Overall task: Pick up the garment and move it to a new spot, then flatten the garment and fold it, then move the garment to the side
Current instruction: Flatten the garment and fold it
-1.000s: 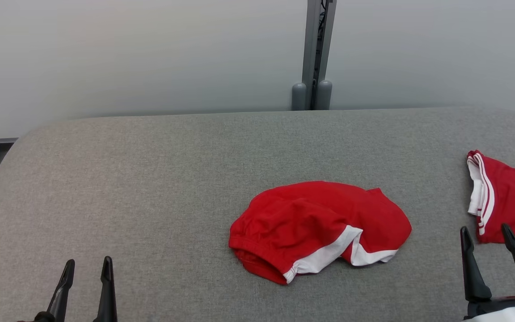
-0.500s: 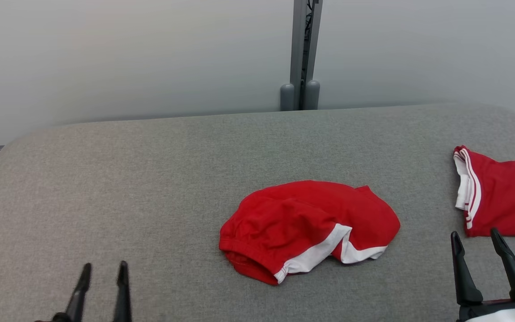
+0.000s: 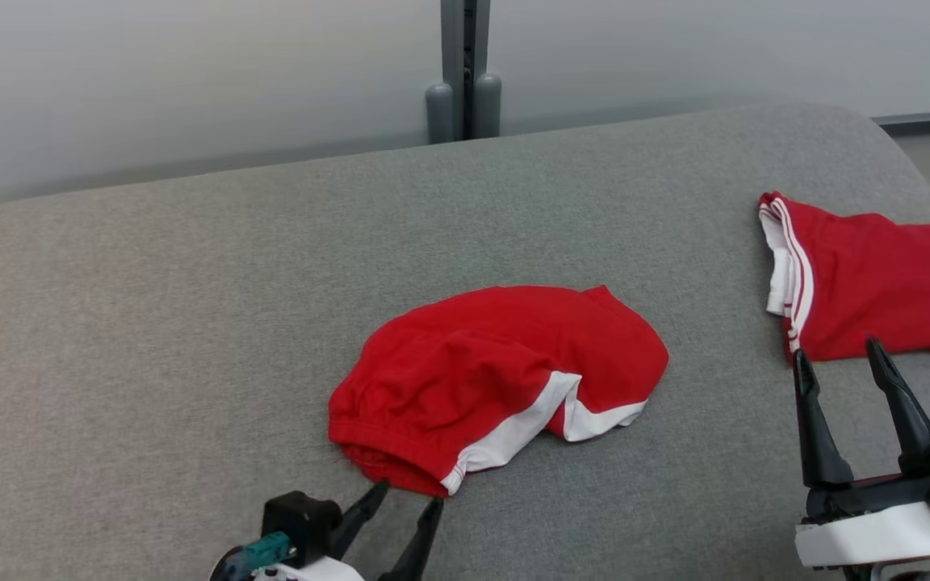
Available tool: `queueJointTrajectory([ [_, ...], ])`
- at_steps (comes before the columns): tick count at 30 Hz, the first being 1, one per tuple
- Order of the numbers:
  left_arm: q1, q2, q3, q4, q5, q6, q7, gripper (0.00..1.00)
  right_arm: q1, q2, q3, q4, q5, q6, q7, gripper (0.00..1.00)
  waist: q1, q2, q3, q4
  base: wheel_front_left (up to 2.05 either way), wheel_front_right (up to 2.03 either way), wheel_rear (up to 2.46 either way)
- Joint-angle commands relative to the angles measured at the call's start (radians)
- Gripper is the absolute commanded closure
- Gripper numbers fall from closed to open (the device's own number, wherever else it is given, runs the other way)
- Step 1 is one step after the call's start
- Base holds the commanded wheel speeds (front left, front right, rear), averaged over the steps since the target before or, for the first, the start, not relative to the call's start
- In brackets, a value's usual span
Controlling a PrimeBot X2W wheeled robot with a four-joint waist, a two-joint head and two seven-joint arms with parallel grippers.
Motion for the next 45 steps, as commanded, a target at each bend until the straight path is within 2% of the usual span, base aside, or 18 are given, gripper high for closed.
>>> queueJointTrajectory([
  [1,-0.022,0.003,-0.015,0.016,-0.012,-0.002,0.026,0.00,-0.015,-0.005,0.001,-0.002,0.009,0.000,0.000,0.00,0.0000,-0.0001,0.047,-0.047,0.00,0.00,0.00],
  [4,-0.046,0.004,-0.032,0.047,-0.008,0.000,0.059,0.00,-0.022,-0.005,0.005,0.001,0.019,0.000,0.000,0.00,0.0000,-0.0001,0.077,-0.075,0.00,0.00,0.00],
  [11,-0.094,0.017,-0.013,0.104,0.010,0.028,0.033,0.00,-0.040,-0.005,0.007,0.000,0.033,0.000,0.000,0.00,0.0000,-0.0001,0.122,-0.121,0.00,0.00,0.00],
  [15,-0.113,0.026,-0.019,0.125,0.008,0.022,0.018,0.02,-0.052,-0.005,0.005,0.001,0.035,0.000,0.000,0.00,0.0000,-0.0001,0.131,-0.132,0.00,0.00,0.00],
  [16,-0.119,0.026,-0.026,0.123,0.004,0.017,0.014,0.53,-0.052,-0.005,0.004,0.002,0.035,0.000,0.000,0.00,0.0000,-0.0001,0.132,-0.133,0.00,0.00,0.00],
  [17,-0.122,0.025,-0.030,0.120,-0.007,0.015,0.011,0.93,-0.052,-0.005,0.003,0.002,0.035,0.000,0.000,0.00,0.0000,-0.0001,0.133,-0.133,0.00,0.00,0.00],
  [18,-0.125,0.024,-0.036,0.115,-0.013,0.013,0.008,1.00,-0.052,-0.005,0.001,0.003,0.035,0.000,0.000,0.00,0.0000,-0.0001,0.133,-0.133,0.00,0.00,0.00],
  [23,-0.118,0.022,-0.060,0.065,-0.084,0.004,0.030,1.00,-0.043,-0.005,-0.005,0.010,0.033,0.000,0.000,0.00,0.0000,-0.0001,0.129,-0.125,0.00,0.00,0.00],
  [27,-0.073,0.059,-0.064,-0.096,-0.204,-0.001,0.094,1.00,-0.024,-0.005,-0.022,0.009,0.025,0.000,0.000,0.00,0.0000,-0.0001,0.115,-0.096,0.00,0.00,0.00],
  [30,-0.024,0.127,-0.054,-0.275,-0.320,-0.003,0.163,1.00,-0.011,-0.005,-0.039,0.011,0.018,0.000,0.000,0.00,0.0000,-0.0001,0.103,-0.062,0.00,0.00,0.00],
  [34,0.073,0.284,-0.024,-0.464,-0.450,-0.001,0.256,1.00,-0.009,-0.005,-0.044,0.011,0.012,0.000,0.000,0.00,0.0000,-0.0001,0.094,-0.022,0.00,0.00,0.00],
  [36,0.133,0.365,0.010,-0.490,-0.481,-0.001,0.290,1.00,-0.015,-0.005,-0.046,0.012,0.011,0.000,0.000,0.00,0.0000,-0.0001,0.094,-0.008,0.00,0.00,0.00],
  [40,0.226,0.441,0.052,-0.436,-0.543,0.000,0.319,1.00,-0.022,-0.005,-0.047,0.016,0.011,0.000,0.000,0.00,0.0000,-0.0001,0.096,0.019,0.00,0.00,0.00],
  [41,0.231,0.453,0.054,-0.410,-0.539,0.000,0.320,1.00,-0.022,-0.005,-0.044,0.018,0.010,0.000,0.000,0.00,0.0000,-0.0001,0.097,0.024,0.00,0.00,0.00],
  [43,0.233,0.427,0.043,-0.356,-0.565,0.000,0.310,1.00,-0.021,-0.005,-0.043,0.021,0.007,0.000,0.000,0.00,0.0000,-0.0001,0.097,0.034,0.00,0.00,0.00],
  [44,0.224,0.432,0.041,-0.329,-0.551,0.000,0.306,0.88,-0.023,-0.005,-0.042,0.022,0.006,0.000,0.000,0.00,0.0000,-0.0001,0.097,0.036,0.00,0.00,0.00],
  [45,0.210,0.434,0.044,-0.298,-0.527,0.006,0.291,0.55,-0.023,-0.005,-0.041,0.024,0.003,0.000,0.000,0.00,0.0000,-0.0001,0.096,0.038,0.00,0.00,0.00],
])
